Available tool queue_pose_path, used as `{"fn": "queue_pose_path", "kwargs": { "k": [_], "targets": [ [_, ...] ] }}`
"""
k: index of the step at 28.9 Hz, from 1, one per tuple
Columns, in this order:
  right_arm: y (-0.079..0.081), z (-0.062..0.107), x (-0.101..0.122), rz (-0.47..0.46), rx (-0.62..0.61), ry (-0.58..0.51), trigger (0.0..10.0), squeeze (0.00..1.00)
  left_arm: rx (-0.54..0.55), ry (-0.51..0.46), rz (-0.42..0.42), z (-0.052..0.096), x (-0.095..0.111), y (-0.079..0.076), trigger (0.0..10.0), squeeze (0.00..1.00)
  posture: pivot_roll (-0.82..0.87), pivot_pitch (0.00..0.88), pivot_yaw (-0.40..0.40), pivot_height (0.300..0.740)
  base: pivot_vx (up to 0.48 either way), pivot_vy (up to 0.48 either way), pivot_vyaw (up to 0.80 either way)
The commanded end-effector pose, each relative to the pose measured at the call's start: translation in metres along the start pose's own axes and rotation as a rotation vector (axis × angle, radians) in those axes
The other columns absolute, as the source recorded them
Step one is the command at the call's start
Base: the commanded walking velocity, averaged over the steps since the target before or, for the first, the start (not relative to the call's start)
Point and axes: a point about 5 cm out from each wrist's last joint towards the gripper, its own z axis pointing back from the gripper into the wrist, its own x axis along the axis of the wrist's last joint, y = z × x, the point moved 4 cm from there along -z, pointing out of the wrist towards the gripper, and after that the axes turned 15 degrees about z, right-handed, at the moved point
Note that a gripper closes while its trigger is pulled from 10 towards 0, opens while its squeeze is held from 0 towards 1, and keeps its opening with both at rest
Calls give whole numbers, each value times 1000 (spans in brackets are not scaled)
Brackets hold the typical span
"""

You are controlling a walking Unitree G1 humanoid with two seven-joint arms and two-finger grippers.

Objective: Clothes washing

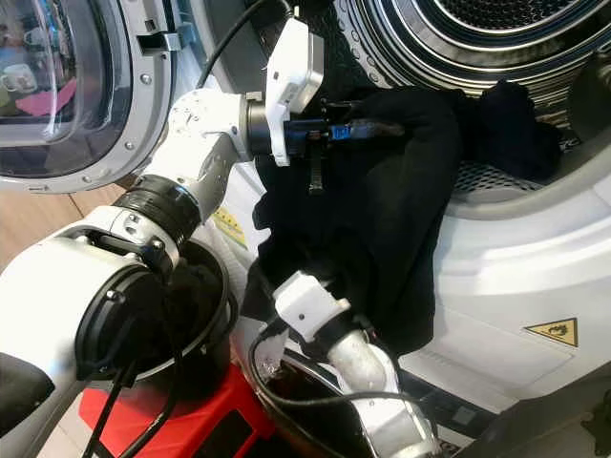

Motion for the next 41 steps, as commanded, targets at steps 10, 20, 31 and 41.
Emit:
{"fn": "queue_pose_path", "kwargs": {
  "k": [10,20,31,41],
  "targets": [
    [-47,-18,8,151,-131,-61,10000,0,-18,-28,-41,-2,15,1,10000,0,43,97,20,740,0,0,0],
    [-84,-24,3,254,-179,-65,10000,0,23,-82,-54,9,26,7,10000,0,53,109,11,740,0,0,0],
    [-88,-26,3,266,-185,-79,10000,0,17,-33,-79,11,20,5,10000,1000,54,111,11,740,0,0,0],
    [-105,-30,1,334,-194,-79,10000,0,-37,-8,-76,27,17,0,10000,1000,65,114,5,740,0,0,0]
  ]
}}
